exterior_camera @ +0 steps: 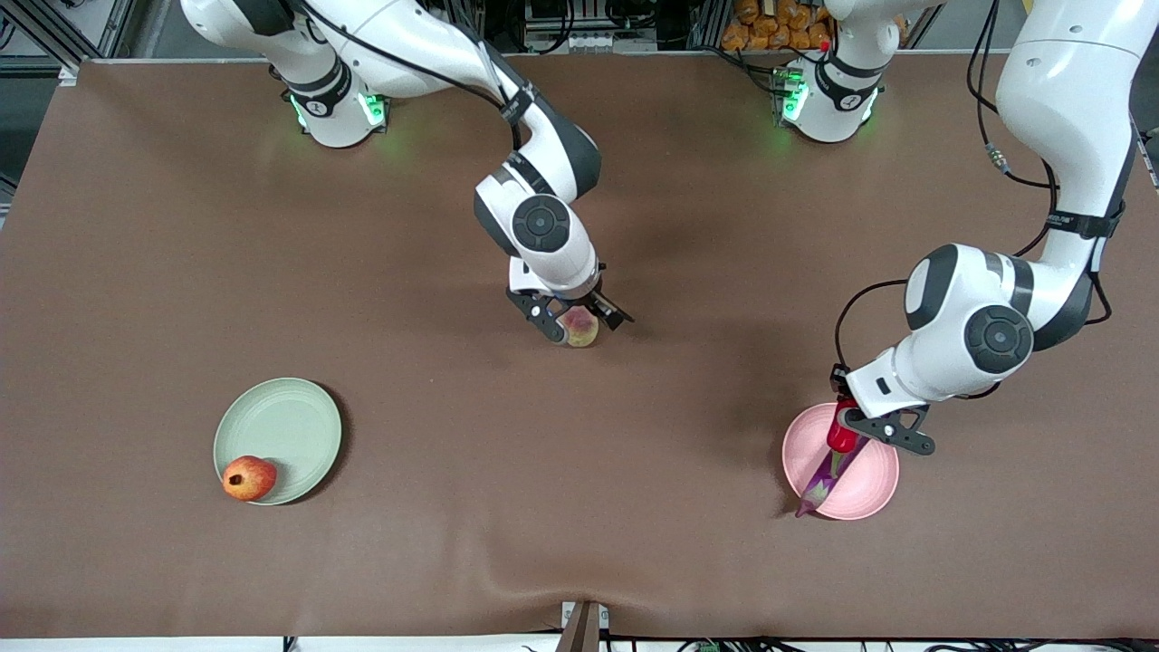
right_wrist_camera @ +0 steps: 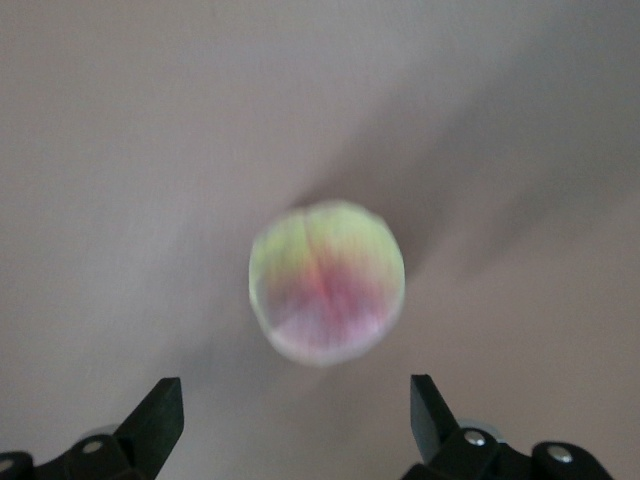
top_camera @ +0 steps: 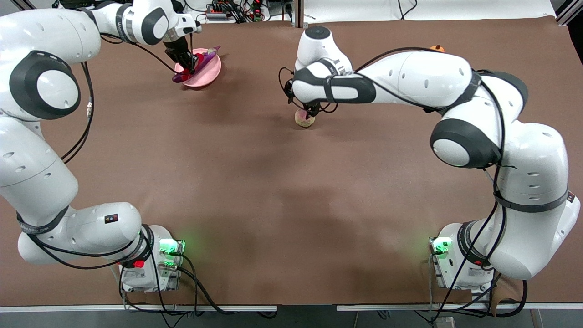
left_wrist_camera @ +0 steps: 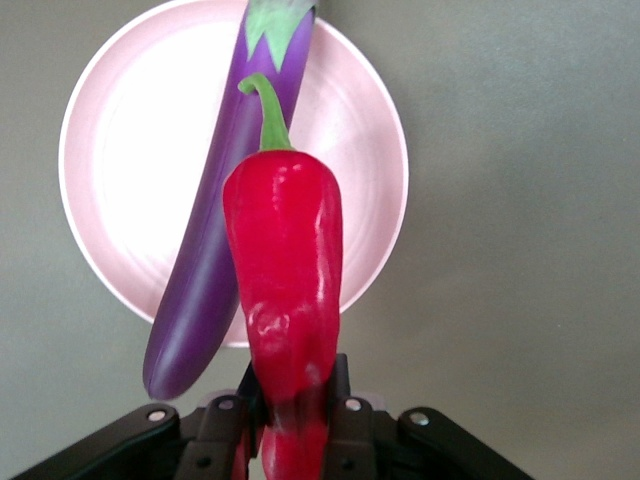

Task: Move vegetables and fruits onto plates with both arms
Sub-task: 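Lower the chili onto the pink plate while the right gripper grasps the peach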

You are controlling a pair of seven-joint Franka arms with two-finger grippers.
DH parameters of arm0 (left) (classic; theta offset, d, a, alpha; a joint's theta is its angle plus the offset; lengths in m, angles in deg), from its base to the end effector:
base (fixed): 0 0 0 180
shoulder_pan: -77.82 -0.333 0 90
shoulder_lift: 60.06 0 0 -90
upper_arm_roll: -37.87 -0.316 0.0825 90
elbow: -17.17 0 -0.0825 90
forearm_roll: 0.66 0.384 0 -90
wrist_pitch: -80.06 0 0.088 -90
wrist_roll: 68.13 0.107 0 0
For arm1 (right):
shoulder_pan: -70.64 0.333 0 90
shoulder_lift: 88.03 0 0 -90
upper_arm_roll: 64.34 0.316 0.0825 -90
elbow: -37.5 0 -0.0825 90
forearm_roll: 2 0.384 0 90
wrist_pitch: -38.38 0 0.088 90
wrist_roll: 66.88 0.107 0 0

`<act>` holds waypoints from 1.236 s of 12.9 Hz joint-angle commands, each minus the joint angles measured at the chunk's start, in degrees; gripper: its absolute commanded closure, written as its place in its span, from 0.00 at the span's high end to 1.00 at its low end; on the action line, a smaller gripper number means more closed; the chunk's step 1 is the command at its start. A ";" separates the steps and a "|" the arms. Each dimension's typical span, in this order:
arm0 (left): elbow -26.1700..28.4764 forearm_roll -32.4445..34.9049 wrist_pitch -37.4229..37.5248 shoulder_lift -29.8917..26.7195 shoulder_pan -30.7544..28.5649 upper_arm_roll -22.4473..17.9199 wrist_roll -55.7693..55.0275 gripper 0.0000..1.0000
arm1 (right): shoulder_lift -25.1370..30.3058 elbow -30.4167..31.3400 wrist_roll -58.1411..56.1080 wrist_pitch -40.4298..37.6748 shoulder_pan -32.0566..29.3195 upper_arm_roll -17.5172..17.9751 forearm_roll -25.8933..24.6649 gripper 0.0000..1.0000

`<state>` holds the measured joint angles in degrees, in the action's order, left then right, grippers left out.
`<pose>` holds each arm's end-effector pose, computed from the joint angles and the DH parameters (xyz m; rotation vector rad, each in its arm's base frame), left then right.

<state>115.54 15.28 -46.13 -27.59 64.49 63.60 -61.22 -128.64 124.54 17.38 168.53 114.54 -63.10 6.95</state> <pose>0.6584 -0.1040 0.2837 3.0517 -0.6902 -0.0233 0.5038 0.5082 0.2473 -2.8083 1.1652 0.1583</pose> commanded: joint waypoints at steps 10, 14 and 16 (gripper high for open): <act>-0.11 8.23 -8.53 4.79 1.46 0.28 17.09 0.00 | -0.79 -0.38 -0.94 1.95 -1.88 -2.10 -8.42 0.54; -0.11 9.38 -8.89 5.24 0.85 0.28 17.17 0.06 | 1.50 -1.79 -18.54 -2.98 -9.52 -8.16 -8.60 0.56; -0.11 9.38 -8.89 5.24 0.67 0.28 17.17 0.31 | 1.41 -3.46 -31.11 -3.07 -13.48 -12.64 -8.69 0.56</act>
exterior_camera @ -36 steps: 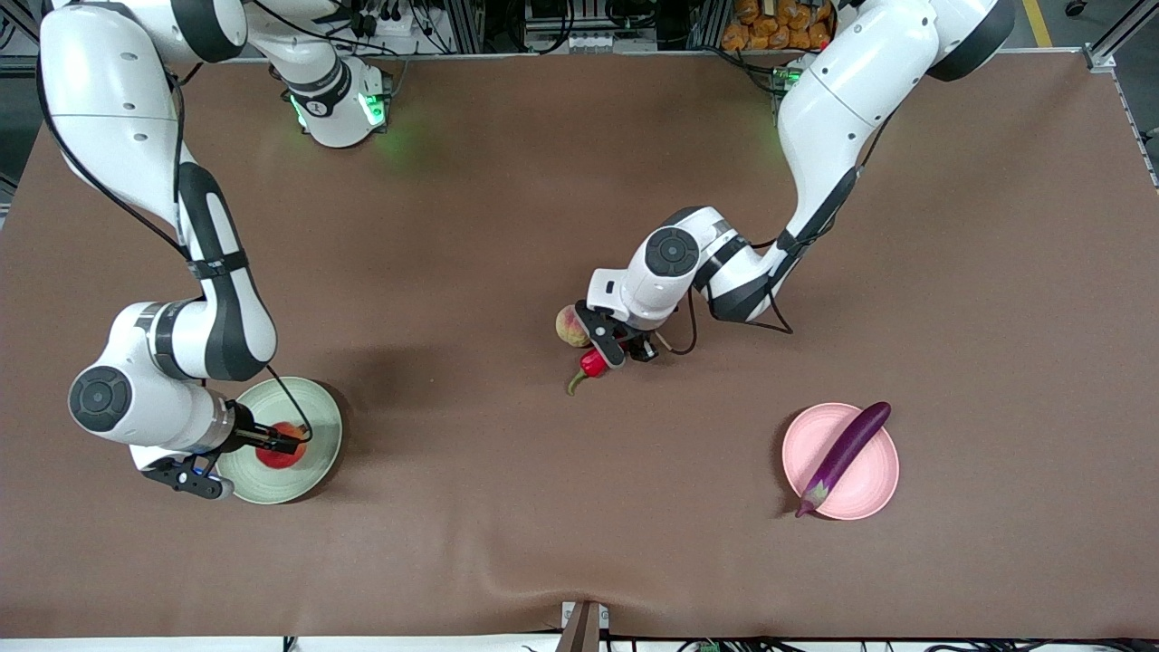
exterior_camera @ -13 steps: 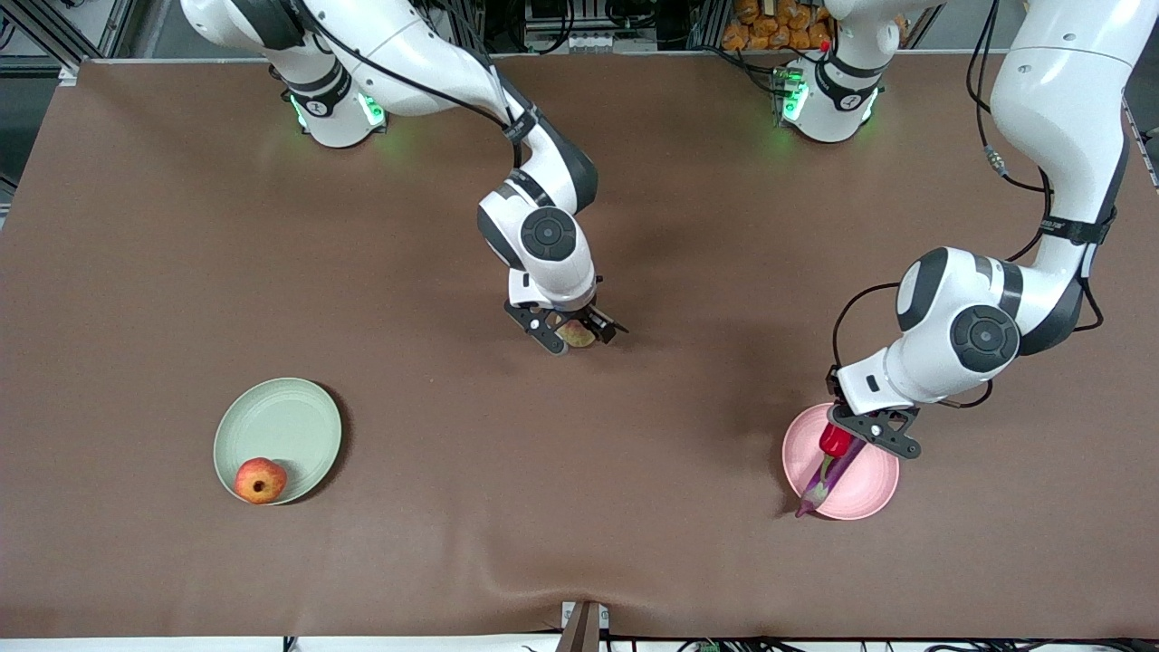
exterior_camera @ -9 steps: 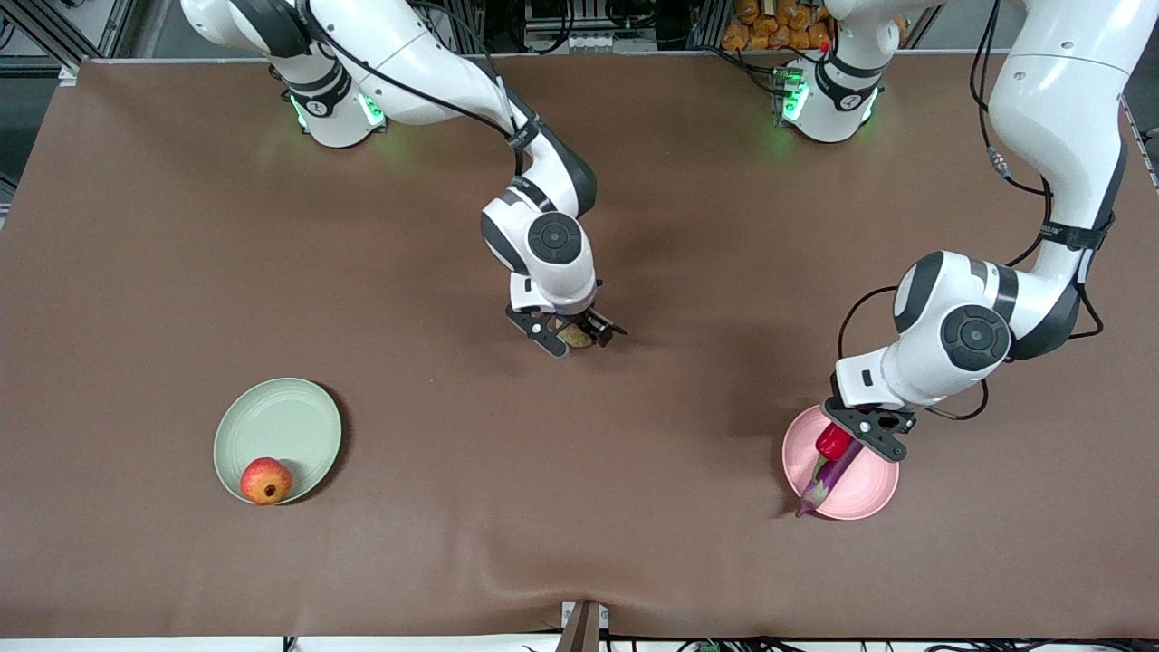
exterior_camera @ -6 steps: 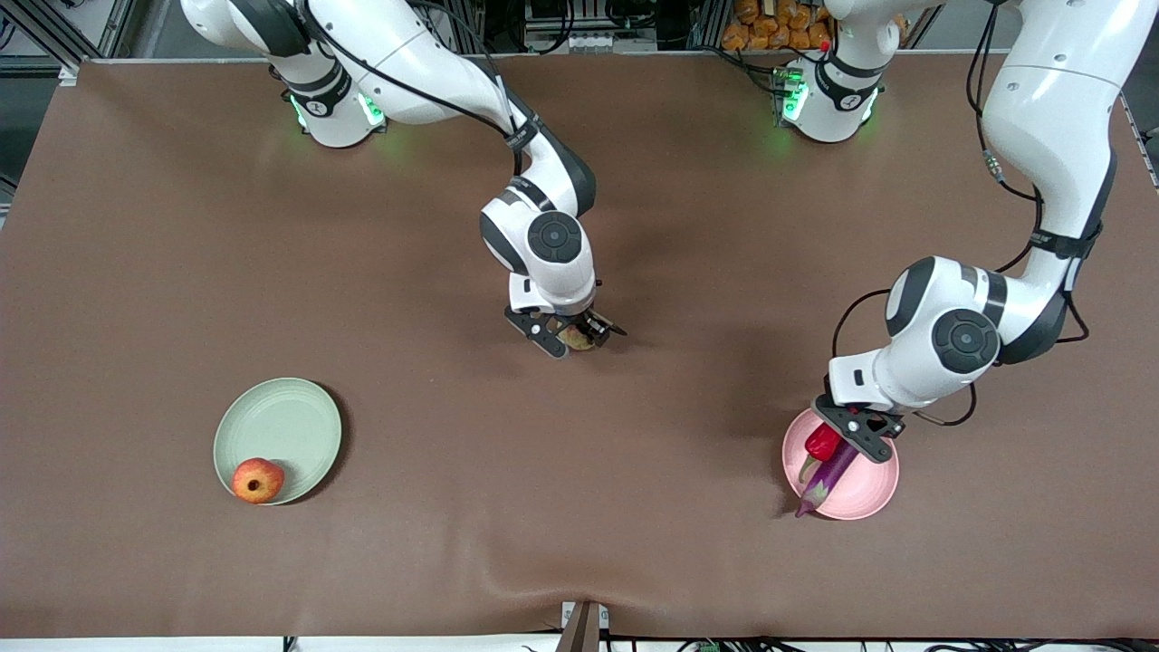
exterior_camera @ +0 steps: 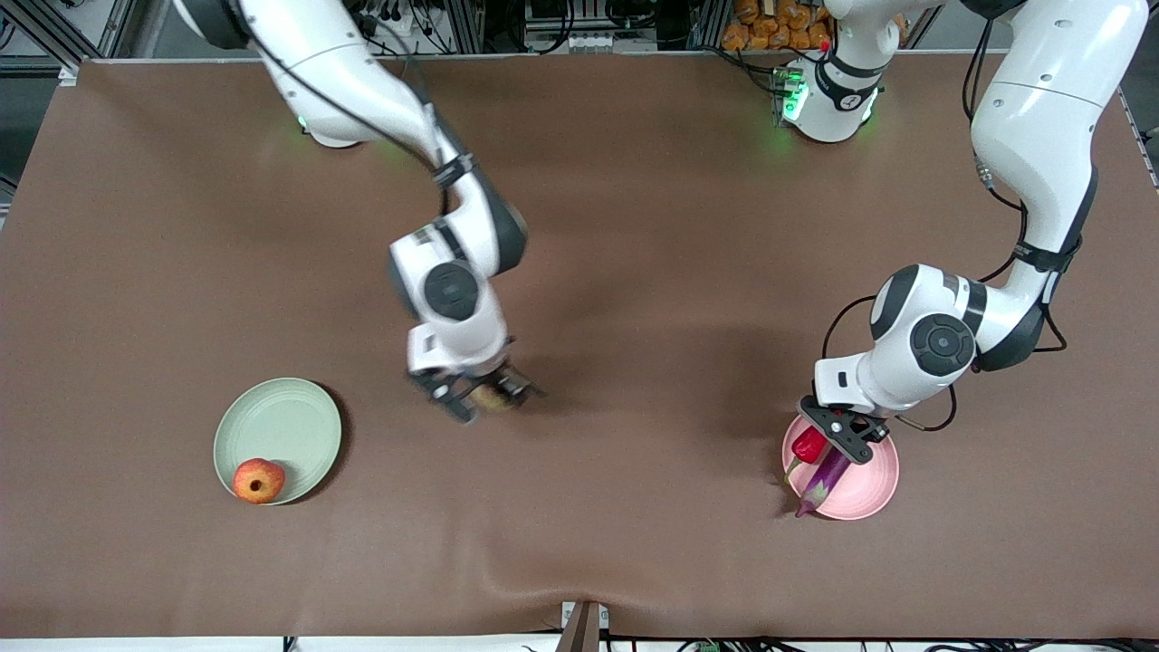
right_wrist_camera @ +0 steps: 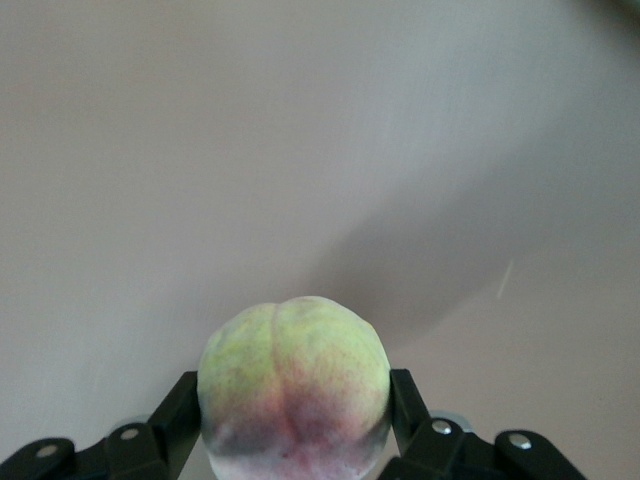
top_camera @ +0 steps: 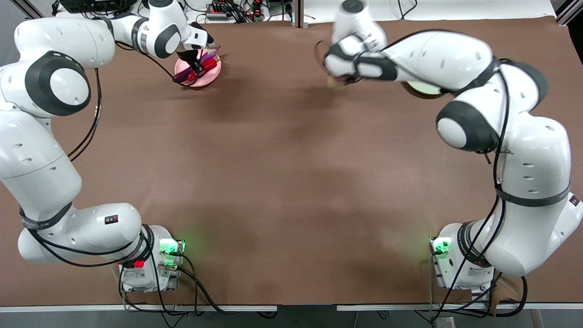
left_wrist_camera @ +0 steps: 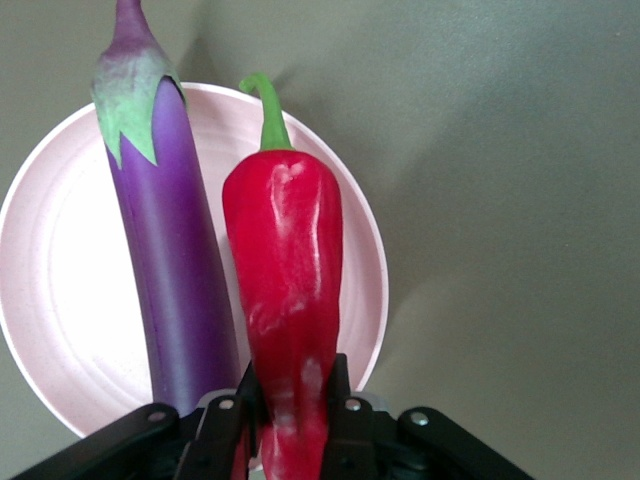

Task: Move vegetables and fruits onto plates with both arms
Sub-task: 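Place the peach on the green plate while the left gripper withdraws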

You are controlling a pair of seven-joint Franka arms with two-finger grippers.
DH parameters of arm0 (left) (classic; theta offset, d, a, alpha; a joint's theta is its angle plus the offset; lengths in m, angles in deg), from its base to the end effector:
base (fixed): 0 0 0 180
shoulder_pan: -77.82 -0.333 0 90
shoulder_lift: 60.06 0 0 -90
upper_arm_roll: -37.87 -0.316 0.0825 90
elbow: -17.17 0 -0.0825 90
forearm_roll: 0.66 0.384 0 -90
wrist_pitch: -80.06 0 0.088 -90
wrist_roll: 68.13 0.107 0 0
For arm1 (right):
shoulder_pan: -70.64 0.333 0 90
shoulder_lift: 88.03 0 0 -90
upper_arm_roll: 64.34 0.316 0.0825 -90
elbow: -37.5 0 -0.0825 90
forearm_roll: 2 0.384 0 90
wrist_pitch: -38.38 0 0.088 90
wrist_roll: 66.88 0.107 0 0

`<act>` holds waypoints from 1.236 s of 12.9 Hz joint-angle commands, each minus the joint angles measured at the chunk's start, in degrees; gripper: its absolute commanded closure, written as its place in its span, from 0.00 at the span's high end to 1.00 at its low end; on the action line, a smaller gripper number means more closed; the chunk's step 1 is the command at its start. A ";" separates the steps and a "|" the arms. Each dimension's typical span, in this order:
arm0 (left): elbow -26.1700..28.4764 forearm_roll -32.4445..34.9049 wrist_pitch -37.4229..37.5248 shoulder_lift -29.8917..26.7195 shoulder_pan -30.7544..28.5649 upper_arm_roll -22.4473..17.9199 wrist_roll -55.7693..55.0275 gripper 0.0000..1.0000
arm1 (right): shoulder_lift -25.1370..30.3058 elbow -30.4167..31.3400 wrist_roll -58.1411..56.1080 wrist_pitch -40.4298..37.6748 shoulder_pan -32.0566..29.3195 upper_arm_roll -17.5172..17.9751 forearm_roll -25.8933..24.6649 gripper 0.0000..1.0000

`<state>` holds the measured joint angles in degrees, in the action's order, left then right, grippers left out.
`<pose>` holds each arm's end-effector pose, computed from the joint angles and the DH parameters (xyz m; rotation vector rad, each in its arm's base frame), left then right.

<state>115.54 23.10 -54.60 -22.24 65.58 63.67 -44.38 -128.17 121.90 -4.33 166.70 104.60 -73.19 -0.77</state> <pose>0.6652 -0.1216 0.2392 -2.8285 1.2750 -0.0881 0.6474 0.3266 0.2752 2.9776 -0.9646 0.1710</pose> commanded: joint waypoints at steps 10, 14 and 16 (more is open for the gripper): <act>-2.55 -14.94 6.32 -10.03 -6.12 4.25 2.27 1.00 | 5.14 6.98 -38.98 -1.68 -12.95 -14.78 -2.82 0.58; -17.13 -20.57 28.35 -11.27 -6.04 4.69 -1.67 1.00 | 7.10 13.76 -40.84 -0.88 -13.75 -15.05 -2.20 0.63; -19.79 -21.30 35.58 -13.89 -6.21 4.69 -6.31 1.00 | 5.96 15.42 -40.76 2.87 -13.66 -14.70 -1.76 0.65</act>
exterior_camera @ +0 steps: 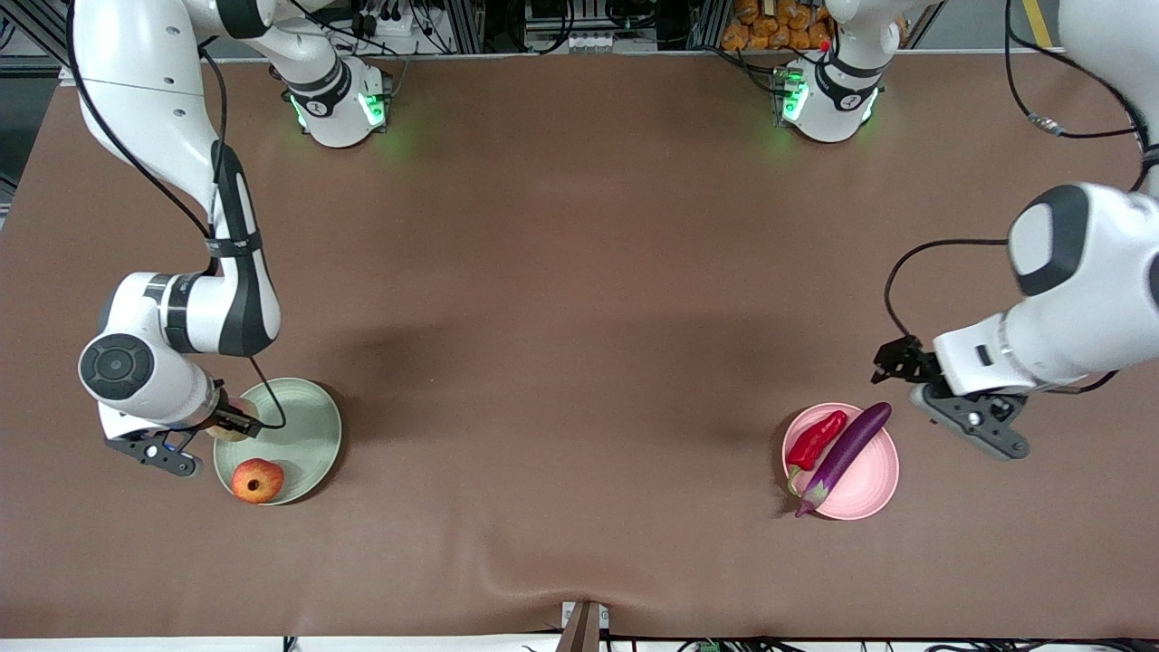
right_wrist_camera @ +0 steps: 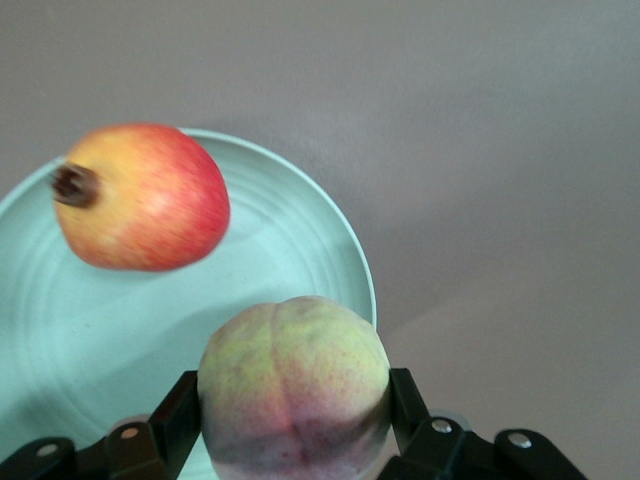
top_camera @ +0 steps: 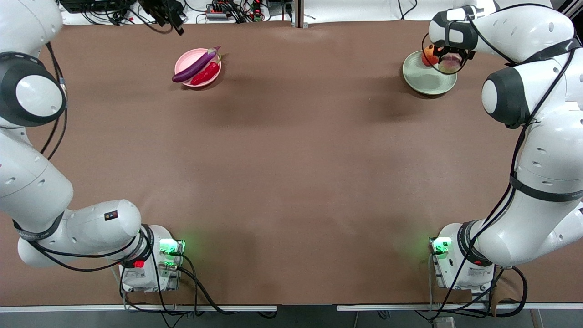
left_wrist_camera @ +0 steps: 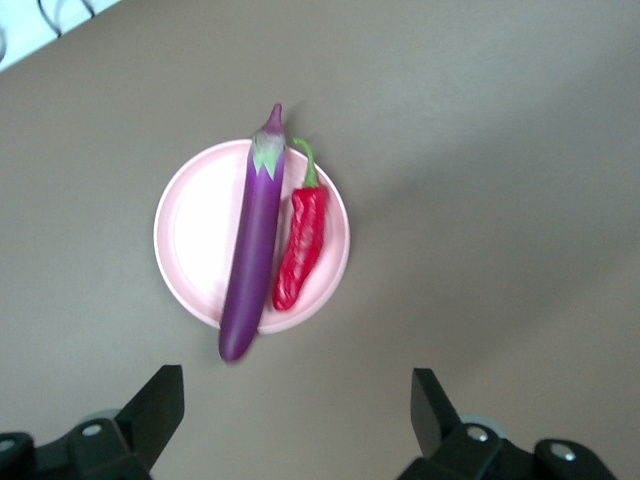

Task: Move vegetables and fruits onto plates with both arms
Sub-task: 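Place the peach on the green plate while the left gripper withdraws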

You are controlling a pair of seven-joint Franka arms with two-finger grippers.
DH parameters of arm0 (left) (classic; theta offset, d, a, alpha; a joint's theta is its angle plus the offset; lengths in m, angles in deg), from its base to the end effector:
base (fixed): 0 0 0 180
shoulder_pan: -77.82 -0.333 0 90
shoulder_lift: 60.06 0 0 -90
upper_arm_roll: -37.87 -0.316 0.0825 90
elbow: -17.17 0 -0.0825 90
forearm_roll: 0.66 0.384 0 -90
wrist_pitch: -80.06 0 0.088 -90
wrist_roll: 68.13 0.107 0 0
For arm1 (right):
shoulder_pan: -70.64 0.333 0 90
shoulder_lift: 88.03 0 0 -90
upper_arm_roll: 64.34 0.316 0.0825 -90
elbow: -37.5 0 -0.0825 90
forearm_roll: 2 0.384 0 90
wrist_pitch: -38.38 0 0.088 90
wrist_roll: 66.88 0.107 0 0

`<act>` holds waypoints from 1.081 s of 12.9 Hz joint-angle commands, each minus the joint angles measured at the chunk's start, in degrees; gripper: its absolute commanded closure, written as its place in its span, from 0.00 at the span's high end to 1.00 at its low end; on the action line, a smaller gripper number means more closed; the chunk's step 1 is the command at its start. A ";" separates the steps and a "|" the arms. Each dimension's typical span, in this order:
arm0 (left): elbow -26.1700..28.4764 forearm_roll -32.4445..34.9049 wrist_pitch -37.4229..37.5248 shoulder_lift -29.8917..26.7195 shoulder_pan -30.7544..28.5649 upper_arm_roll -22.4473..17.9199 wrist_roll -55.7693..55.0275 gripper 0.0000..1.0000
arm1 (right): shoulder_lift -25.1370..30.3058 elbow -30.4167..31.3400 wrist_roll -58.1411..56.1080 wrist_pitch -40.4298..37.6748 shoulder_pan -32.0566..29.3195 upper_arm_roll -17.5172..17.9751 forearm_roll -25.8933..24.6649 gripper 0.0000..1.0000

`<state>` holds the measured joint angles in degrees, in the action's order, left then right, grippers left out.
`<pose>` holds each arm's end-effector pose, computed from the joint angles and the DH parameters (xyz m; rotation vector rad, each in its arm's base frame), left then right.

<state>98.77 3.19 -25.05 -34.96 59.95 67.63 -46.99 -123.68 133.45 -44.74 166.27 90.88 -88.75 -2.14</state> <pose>0.6753 -0.0765 0.4746 2.8851 -0.8124 0.0608 0.6776 -0.0164 0.2675 2.8425 -0.5578 0.0382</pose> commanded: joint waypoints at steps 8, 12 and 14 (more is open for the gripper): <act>-2.94 1.07 16.42 -14.72 -0.32 0.48 -27.56 1.00 | 9.88 6.79 -13.14 -0.60 0.41 1.30 0.14 1.00; -2.94 3.98 20.30 -19.10 -0.85 -0.83 -24.74 1.00 | 19.72 6.71 -25.90 -16.06 0.49 1.39 6.81 1.00; -0.41 3.80 20.39 -21.22 2.56 -5.31 -23.60 1.00 | 25.17 6.88 -28.73 -22.84 -0.12 1.12 6.82 1.00</act>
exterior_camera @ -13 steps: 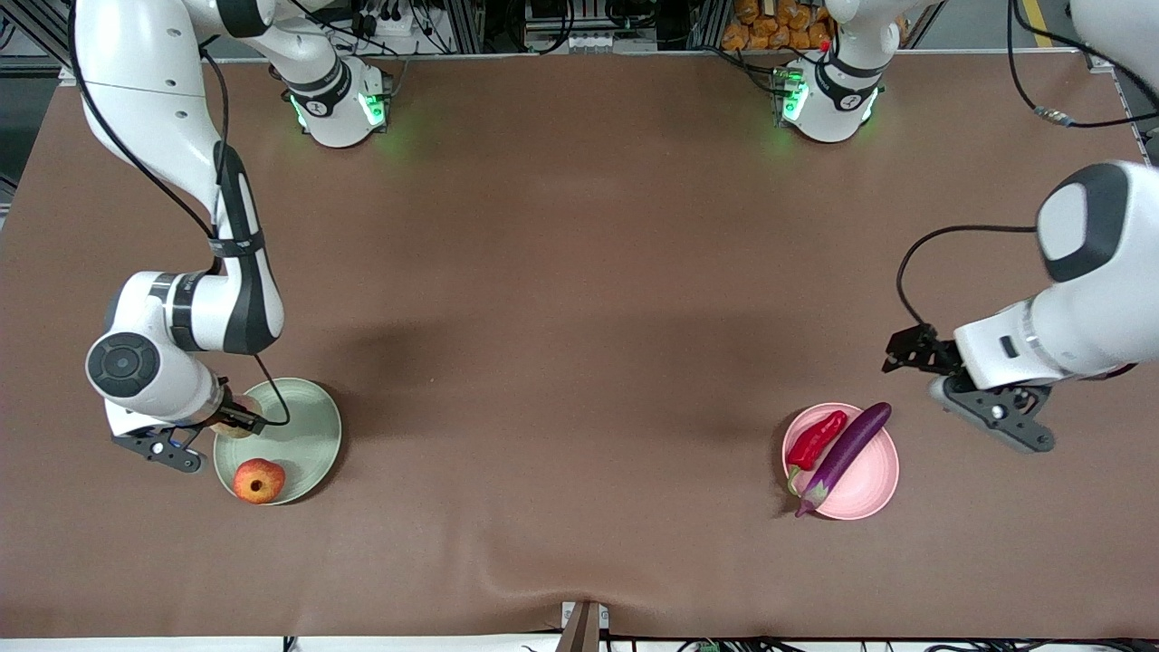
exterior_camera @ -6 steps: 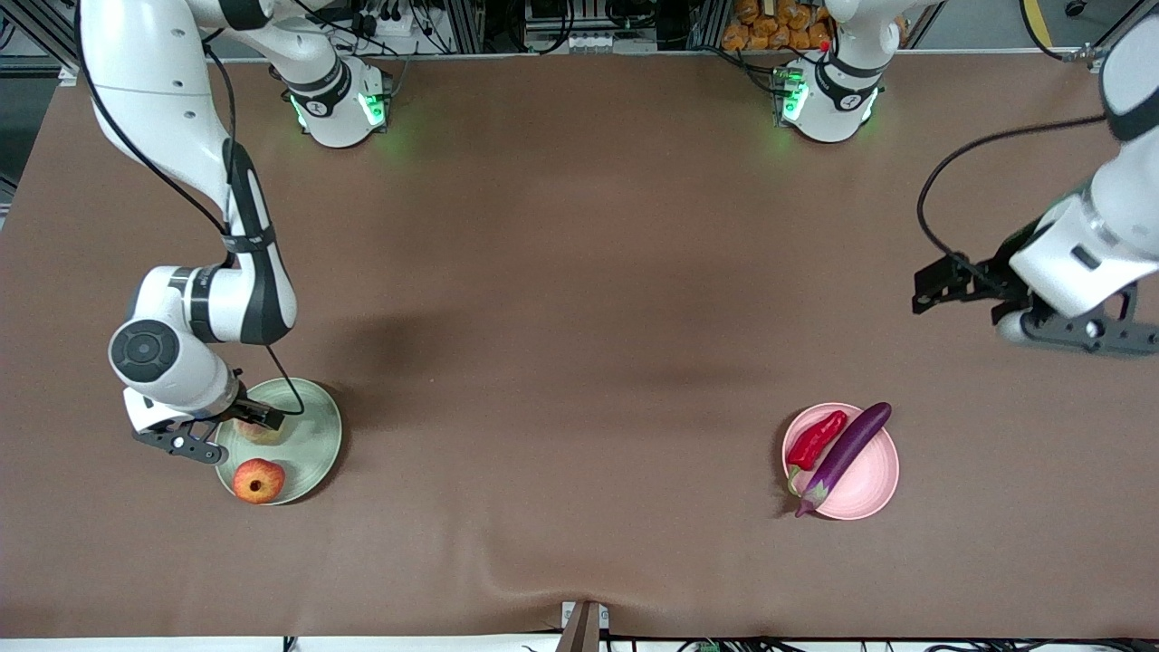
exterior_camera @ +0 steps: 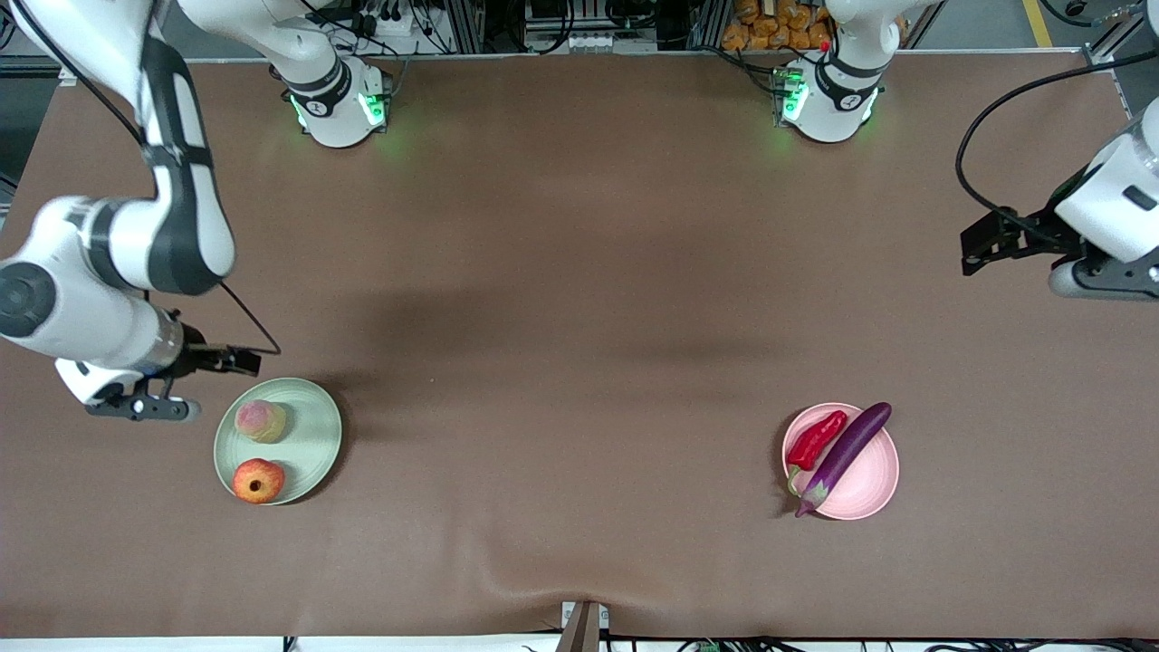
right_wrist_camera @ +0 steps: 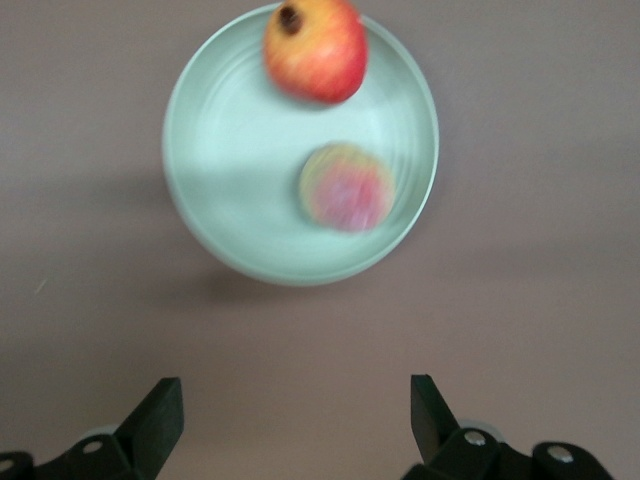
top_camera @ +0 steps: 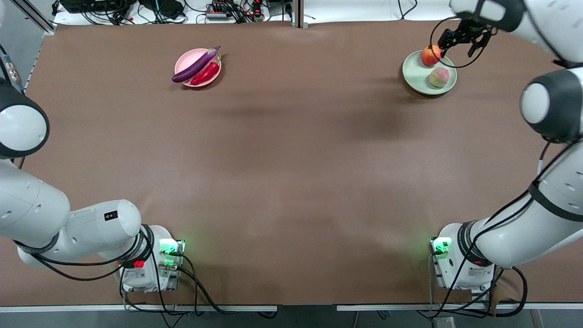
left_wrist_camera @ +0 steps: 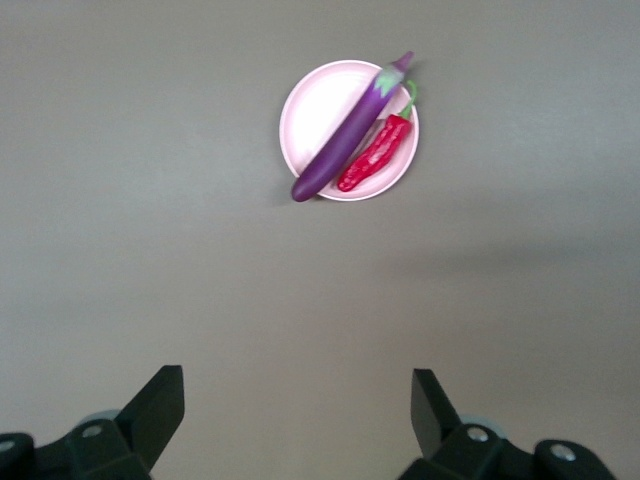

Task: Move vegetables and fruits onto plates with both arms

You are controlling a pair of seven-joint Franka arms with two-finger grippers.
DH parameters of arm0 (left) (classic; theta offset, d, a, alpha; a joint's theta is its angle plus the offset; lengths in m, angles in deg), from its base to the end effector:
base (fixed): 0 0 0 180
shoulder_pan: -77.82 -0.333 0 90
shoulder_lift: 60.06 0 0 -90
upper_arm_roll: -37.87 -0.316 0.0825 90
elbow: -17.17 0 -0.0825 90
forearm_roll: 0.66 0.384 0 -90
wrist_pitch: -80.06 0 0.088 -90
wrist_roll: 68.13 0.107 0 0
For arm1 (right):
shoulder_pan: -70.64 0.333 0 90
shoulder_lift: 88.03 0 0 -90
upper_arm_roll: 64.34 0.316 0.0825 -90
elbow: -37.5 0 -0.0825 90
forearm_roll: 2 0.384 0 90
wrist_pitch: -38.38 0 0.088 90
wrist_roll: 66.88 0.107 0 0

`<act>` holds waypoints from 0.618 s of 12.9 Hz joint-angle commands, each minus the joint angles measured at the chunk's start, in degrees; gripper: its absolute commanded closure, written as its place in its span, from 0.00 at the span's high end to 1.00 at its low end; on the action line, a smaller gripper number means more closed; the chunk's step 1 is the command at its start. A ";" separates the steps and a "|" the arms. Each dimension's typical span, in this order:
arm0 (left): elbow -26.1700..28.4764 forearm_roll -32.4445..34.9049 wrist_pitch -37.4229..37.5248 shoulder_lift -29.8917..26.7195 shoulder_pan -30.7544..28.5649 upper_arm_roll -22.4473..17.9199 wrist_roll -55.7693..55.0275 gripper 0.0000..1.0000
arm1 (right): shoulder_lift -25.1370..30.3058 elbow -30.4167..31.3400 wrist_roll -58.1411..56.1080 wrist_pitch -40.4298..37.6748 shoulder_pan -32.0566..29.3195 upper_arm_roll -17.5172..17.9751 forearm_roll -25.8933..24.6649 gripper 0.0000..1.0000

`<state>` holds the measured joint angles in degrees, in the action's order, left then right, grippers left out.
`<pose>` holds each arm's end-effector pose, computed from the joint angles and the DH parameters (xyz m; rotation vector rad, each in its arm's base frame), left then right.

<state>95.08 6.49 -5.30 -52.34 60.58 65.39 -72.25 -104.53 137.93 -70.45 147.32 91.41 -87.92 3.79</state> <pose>0.5804 -0.0688 0.6474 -3.0777 0.1428 -0.0272 0.6196 -0.0051 0.4072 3.1217 -0.0257 -0.1795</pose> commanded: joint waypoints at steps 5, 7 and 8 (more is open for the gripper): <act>9.44 -4.85 0.90 -9.55 17.46 -24.31 2.54 1.00 | 17.02 -1.46 -4.51 -13.74 -5.03 0.55 0.28 1.00; 12.25 -4.86 0.81 -12.19 18.91 -26.02 0.87 1.00 | 18.26 -4.18 -4.34 -19.35 -14.03 9.55 -0.07 1.00; 13.40 -4.86 0.90 -13.07 18.91 -25.94 -0.27 1.00 | 19.05 -4.72 -4.34 -21.38 -22.01 17.53 -0.25 1.00</act>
<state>104.08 2.45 -4.30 -61.39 78.37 40.33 -70.66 -86.49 134.58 -74.54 129.11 80.89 -81.67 3.74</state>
